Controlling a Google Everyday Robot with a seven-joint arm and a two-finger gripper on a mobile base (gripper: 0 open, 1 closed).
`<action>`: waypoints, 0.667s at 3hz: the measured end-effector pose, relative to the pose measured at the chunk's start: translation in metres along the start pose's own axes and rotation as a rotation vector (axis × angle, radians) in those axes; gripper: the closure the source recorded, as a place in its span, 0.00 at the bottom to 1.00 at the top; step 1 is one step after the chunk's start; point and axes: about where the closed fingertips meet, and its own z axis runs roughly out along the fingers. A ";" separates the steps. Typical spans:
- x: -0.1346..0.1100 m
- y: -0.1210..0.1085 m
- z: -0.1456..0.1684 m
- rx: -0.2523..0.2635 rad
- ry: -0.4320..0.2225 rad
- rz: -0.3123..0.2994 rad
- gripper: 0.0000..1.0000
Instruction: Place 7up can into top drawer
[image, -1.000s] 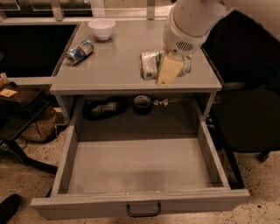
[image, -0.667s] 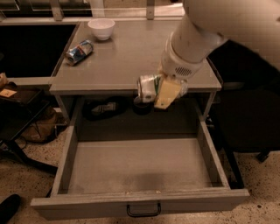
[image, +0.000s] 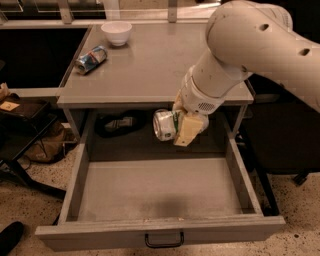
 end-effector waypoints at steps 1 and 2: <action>0.001 0.016 0.024 -0.041 0.006 -0.009 1.00; 0.000 0.043 0.069 -0.100 0.006 -0.035 1.00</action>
Offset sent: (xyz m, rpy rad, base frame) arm -0.0397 0.0403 -0.1426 -0.0455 0.1488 0.1140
